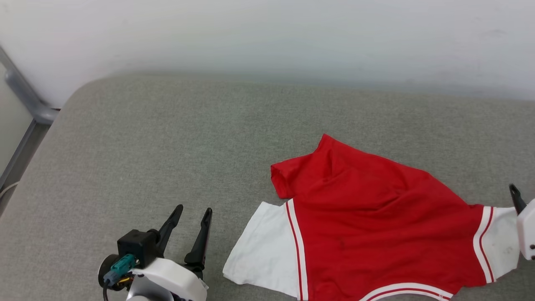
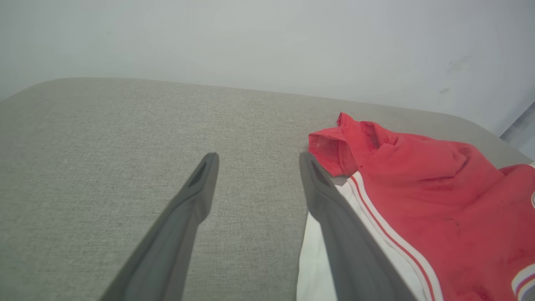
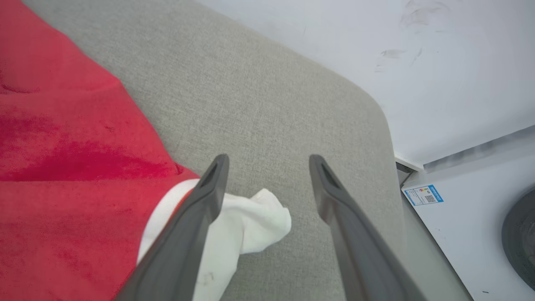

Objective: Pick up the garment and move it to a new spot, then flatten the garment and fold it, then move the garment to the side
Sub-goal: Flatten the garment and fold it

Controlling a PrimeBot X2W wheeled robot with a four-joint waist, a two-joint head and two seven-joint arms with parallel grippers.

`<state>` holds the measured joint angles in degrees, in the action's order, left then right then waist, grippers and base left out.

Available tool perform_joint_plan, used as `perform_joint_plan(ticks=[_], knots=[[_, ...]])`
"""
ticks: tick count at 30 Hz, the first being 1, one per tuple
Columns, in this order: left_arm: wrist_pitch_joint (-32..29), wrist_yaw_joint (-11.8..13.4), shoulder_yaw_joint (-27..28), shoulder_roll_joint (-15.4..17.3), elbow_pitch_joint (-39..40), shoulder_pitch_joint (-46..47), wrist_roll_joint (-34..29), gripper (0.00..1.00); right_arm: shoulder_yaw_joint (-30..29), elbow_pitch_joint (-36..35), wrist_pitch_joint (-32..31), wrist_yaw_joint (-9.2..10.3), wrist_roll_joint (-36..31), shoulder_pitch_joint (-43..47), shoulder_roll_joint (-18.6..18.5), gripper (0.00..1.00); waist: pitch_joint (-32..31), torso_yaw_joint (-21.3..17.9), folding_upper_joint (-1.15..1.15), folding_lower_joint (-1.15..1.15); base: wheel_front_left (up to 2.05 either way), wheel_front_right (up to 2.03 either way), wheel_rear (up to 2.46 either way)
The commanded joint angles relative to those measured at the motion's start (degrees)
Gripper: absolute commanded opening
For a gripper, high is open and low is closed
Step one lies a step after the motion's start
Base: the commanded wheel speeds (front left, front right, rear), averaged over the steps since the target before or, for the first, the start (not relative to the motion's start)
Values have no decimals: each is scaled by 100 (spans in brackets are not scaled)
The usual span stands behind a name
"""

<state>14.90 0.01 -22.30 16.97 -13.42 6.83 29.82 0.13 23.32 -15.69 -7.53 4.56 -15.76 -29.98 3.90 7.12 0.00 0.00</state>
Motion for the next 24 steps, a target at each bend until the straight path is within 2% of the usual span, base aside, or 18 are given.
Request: perform_joint_plan(ticks=[1, 8, 14, 19, 21, 24], knots=[[35, -21, 6, -19, 31, -64, 26, 100, -71, -87, 135, 8, 30, 31, 92, 100, -80, -73, 0, 0, 0, 0, 0], [36, -73, -29, -52, 208, -367, 163, 100, -640, -873, 1224, 8, 237, 638, 956, 100, -280, -175, 0, 0, 0, 0, 0], [-61, -90, -115, -80, 320, -579, 267, 100, -951, -1429, 1884, 7, 336, 1230, 1716, 100, -291, -208, 0, 0, 0, 0, 0], [-498, -135, -259, 17, 470, -554, 322, 100, -1009, -1656, 1958, 7, 318, 1324, 1890, 100, -179, -230, 0, 0, 0, 0, 0], [-740, -60, -234, 68, 602, -472, 377, 100, -1055, -1736, 1928, 7, 321, 1277, 1899, 100, -118, -242, 0, 0, 0, 0, 0], [-1445, 65, -313, 204, 793, -430, 474, 100, -1105, -1847, 1882, 7, 310, 1231, 1909, 100, -20, -263, 0, 0, 0, 0, 0]])
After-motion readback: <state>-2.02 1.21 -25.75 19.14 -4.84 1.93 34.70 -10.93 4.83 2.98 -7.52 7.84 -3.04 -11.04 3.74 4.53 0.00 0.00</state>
